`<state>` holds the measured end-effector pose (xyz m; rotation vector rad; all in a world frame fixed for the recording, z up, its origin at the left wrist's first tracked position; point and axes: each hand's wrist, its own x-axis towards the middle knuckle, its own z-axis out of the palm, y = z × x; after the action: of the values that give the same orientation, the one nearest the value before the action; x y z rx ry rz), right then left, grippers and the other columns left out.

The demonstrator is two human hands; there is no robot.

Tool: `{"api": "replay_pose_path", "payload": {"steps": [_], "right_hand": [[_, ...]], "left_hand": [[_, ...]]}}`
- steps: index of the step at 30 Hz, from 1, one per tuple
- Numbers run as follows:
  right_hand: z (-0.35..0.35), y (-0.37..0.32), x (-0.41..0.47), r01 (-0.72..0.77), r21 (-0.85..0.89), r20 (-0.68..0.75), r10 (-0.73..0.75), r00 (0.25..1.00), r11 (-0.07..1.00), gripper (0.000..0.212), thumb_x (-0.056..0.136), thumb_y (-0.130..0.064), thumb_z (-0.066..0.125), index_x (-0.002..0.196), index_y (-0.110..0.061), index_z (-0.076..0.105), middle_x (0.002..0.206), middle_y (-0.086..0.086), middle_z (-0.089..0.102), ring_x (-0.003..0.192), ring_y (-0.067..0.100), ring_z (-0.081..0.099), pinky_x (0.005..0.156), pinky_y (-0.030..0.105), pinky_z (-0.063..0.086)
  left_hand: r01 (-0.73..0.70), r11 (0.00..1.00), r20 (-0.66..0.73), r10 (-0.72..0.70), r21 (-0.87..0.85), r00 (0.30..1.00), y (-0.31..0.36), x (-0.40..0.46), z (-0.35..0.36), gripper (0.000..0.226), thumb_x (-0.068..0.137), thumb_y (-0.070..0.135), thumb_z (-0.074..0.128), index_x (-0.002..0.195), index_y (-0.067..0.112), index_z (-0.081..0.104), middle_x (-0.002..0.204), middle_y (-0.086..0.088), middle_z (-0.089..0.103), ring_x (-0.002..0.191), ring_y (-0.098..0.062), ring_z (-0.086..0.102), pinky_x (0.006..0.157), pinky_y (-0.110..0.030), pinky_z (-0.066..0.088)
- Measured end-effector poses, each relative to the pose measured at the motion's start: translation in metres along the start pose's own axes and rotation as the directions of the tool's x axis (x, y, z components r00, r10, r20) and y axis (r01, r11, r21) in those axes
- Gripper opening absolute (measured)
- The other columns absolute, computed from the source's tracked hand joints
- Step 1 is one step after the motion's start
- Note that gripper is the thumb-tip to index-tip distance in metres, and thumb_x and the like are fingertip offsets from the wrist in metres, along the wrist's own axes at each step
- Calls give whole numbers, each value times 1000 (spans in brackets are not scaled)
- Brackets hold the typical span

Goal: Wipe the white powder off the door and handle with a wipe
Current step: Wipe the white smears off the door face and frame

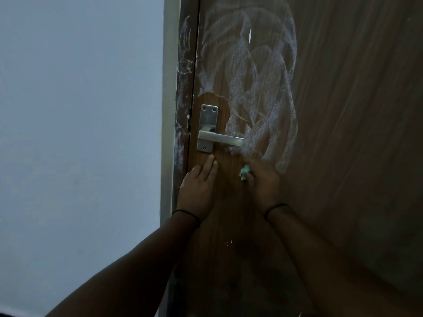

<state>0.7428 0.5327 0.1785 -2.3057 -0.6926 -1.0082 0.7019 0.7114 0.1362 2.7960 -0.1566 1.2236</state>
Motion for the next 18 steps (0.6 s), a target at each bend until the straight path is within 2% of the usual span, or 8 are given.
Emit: {"api": "replay_pose_path", "payload": {"steps": [2, 6, 10, 12, 14, 16, 18], "right_hand": [[-2, -13, 24, -8, 22, -80, 10, 997, 1000, 16, 84, -4, 64, 100, -7, 65, 103, 10, 64, 91, 23, 59, 74, 15, 30], [5, -32, 42, -55, 36, -165, 60, 984, 998, 10, 86, -7, 64, 95, -5, 63, 103, 10, 62, 90, 21, 58, 74, 19, 35], [13, -18, 18, 27, 24, -61, -25, 998, 999, 11, 91, -10, 61, 93, -3, 70, 100, 11, 62, 88, 21, 58, 76, 18, 38], [16, -8, 11, 21, -27, -28, -22, 999, 999, 14, 92, -11, 59, 95, -3, 70, 101, 10, 60, 88, 21, 57, 74, 24, 43], [22, -6, 16, 68, -97, -35, -71, 997, 993, 19, 92, -13, 54, 105, -13, 68, 110, 4, 60, 97, 20, 57, 78, 26, 43], [26, -12, 26, 151, -126, -110, -165, 980, 980, 15, 94, -28, 52, 103, -33, 63, 104, -18, 59, 97, 2, 56, 83, 24, 46], [38, -13, 27, 252, -144, -65, -263, 962, 957, 15, 96, -43, 45, 101, -39, 58, 103, -23, 57, 100, -5, 53, 85, 26, 46]], "left_hand": [[11, 999, 46, -13, 52, 999, 0, -1, 1, 67, 93, 28, 52, 152, 11, 25, 162, -6, 15, 122, -27, 44, 95, -40, 41], [61, 996, 66, -65, 61, 996, -2, -10, 3, 72, 95, 32, 48, 155, 13, 14, 164, -3, 3, 121, -27, 42, 93, -39, 39], [59, 998, 60, -61, 31, 996, -10, -10, 2, 76, 94, 35, 52, 155, 16, 11, 163, -2, 3, 120, -26, 43, 93, -40, 39], [48, 998, 44, -49, 27, 998, -10, -5, 2, 75, 95, 37, 51, 155, 16, 12, 163, -2, 6, 119, -26, 44, 92, -40, 40], [48, 998, 36, -49, 33, 998, -8, -1, 3, 74, 96, 38, 49, 155, 16, 12, 163, -2, 9, 117, -26, 45, 91, -39, 40], [51, 997, 49, -53, 51, 997, -9, -1, 3, 72, 97, 38, 45, 155, 16, 9, 163, -1, 6, 113, -24, 46, 90, -38, 39], [59, 997, 69, -62, 48, 996, -10, -3, 3, 70, 99, 37, 42, 156, 18, 6, 164, 1, 1, 109, -22, 46, 88, -36, 39]]}}
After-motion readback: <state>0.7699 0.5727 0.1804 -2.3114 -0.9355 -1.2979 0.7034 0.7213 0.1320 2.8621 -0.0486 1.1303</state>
